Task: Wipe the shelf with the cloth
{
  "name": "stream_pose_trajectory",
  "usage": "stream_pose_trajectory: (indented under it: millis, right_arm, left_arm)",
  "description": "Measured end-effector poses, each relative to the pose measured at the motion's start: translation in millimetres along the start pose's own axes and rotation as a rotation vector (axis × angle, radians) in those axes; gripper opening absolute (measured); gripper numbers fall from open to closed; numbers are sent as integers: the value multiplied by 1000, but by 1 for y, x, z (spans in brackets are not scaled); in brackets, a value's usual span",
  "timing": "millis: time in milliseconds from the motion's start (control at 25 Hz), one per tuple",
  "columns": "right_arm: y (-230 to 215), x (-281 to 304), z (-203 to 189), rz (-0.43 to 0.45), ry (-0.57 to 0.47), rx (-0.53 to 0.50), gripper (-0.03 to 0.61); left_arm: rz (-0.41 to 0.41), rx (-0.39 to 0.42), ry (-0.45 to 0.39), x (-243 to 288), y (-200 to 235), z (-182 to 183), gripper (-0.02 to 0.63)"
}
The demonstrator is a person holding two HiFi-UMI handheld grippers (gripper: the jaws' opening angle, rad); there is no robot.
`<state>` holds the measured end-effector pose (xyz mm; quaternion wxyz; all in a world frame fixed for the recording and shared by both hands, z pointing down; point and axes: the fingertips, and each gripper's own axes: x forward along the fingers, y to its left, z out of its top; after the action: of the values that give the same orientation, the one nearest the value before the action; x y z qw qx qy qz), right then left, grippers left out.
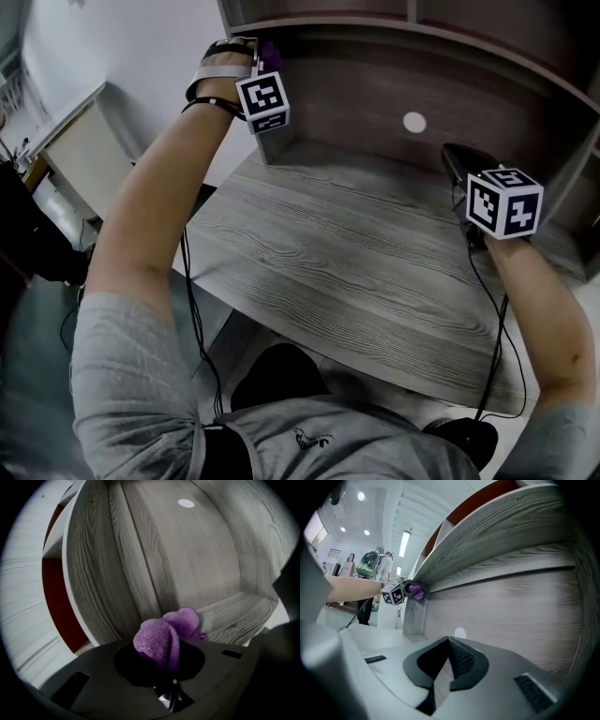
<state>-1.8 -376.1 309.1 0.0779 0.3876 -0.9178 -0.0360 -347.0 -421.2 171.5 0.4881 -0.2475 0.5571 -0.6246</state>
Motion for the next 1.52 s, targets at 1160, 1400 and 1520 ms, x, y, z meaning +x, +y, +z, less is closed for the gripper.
stream_pose_trajectory:
  millis: [1160, 1400, 1520]
  right_arm:
    - [28, -78, 15, 13, -78, 62, 14]
    - [26, -113, 16, 1, -88, 58, 14]
    - [24, -116, 13, 1, -88, 68, 14]
  left_arm:
    - [-228, -1979, -255, -3, -5, 24, 77]
    - [-60, -1942, -227, 29, 43, 4, 77]
    - [-70, -1869, -161, 47, 36, 10, 75]
